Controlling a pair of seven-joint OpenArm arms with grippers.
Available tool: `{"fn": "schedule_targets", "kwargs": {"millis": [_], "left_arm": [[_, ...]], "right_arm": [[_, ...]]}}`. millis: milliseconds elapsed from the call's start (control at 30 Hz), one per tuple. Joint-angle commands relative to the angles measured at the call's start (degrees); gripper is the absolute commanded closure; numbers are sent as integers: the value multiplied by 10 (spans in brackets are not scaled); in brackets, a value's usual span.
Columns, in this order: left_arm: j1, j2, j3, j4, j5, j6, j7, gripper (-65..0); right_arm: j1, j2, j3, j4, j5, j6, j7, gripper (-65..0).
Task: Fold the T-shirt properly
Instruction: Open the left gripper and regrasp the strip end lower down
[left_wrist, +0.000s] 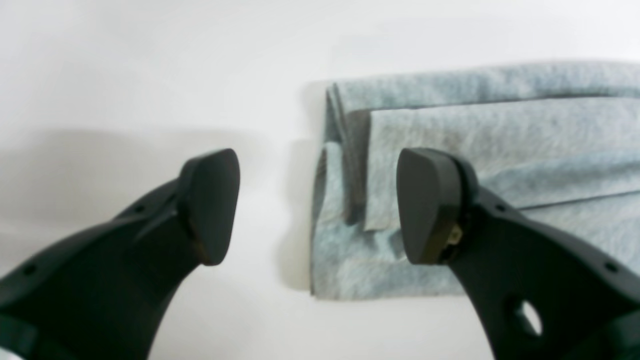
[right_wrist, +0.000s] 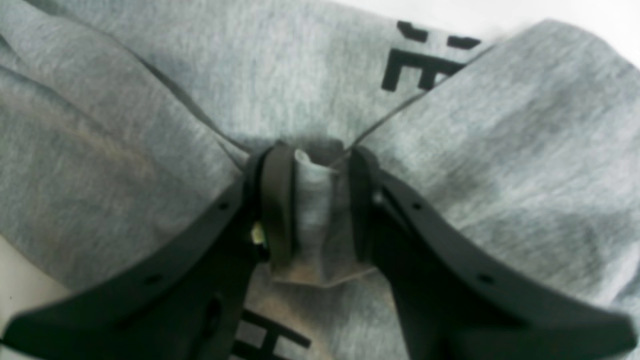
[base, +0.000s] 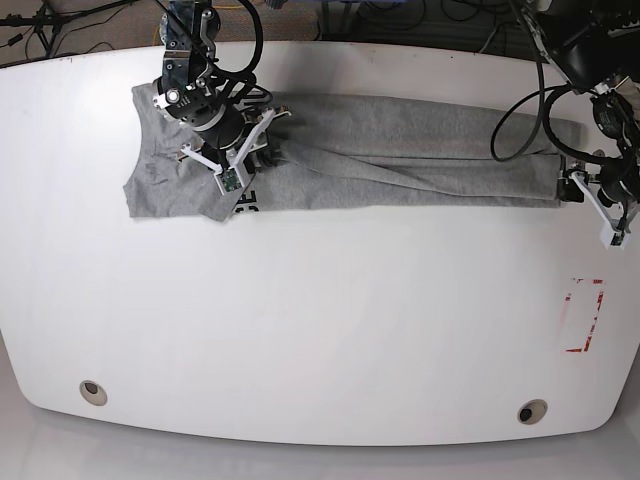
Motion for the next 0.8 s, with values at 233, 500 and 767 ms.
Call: {"fn": "schedule_targets", "kwargs": {"millis": [233,500,767], "left_arm": [[20,-64,-6,-124,-122,-1,-1,-465],[21,-93,21,-204,-207,-1,-32,-465],[22,-104,81,-204,-250,-1,-32,-465]], "right_arm": [[4,1,0,9,11,0,11,-166],[3,1,0,9,11,0,11,-166],[3,1,0,9,11,0,11,-166]]}}
